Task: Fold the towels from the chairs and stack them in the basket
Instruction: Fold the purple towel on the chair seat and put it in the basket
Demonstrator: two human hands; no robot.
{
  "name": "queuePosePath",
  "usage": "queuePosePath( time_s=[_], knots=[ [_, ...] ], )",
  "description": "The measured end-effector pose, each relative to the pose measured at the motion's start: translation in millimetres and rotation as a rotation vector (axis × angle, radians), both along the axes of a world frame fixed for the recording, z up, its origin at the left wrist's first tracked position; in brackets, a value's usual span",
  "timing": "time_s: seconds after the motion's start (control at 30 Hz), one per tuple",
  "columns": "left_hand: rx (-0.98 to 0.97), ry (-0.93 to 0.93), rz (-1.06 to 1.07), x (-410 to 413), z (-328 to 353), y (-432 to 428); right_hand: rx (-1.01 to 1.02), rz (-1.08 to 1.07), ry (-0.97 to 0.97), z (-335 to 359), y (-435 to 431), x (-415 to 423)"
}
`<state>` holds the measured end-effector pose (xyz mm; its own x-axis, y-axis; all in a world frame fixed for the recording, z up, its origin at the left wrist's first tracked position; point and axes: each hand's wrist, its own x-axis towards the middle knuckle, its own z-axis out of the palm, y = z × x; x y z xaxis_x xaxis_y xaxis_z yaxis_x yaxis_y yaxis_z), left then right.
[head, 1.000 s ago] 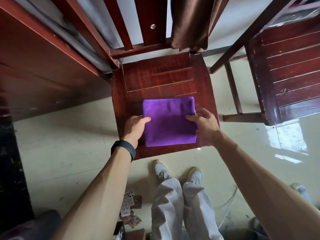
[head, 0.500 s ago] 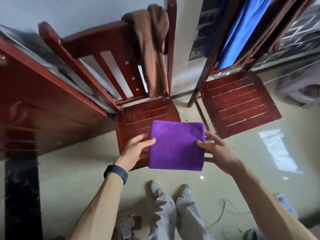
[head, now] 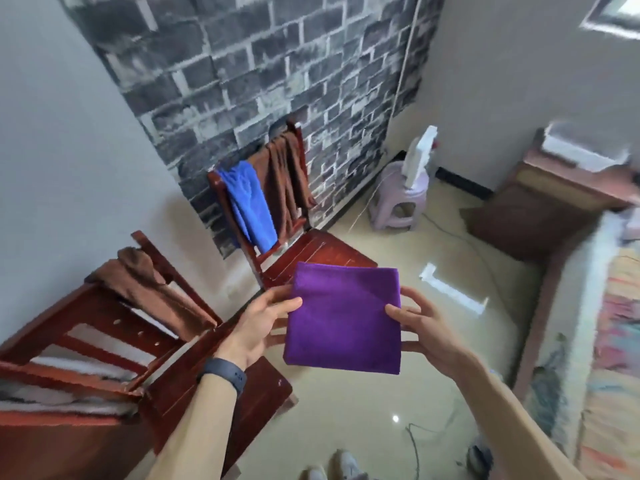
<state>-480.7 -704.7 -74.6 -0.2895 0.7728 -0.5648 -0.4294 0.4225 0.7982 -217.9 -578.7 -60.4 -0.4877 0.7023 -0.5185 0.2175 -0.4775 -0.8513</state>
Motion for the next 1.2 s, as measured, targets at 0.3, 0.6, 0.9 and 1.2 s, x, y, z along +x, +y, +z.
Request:
queuePosePath(
  time_s=[0.3,0.6,0.9,1.2],
  knots=[
    [0.125,-0.026,-0.379,104,39,185,0.135,-0.423,0.042,34,81,128],
    [0.154,0.045,-0.595,198,52,400,0.166,-0.640,0.130,31,236,224],
    [0.124,0.037,-0.605,260,59,598,0.184,-0.708,0.117,46,418,276],
    [0.129,0.044,-0.642,298,35,808,0.162,-0.776,0.080,21,618,310]
  ],
)
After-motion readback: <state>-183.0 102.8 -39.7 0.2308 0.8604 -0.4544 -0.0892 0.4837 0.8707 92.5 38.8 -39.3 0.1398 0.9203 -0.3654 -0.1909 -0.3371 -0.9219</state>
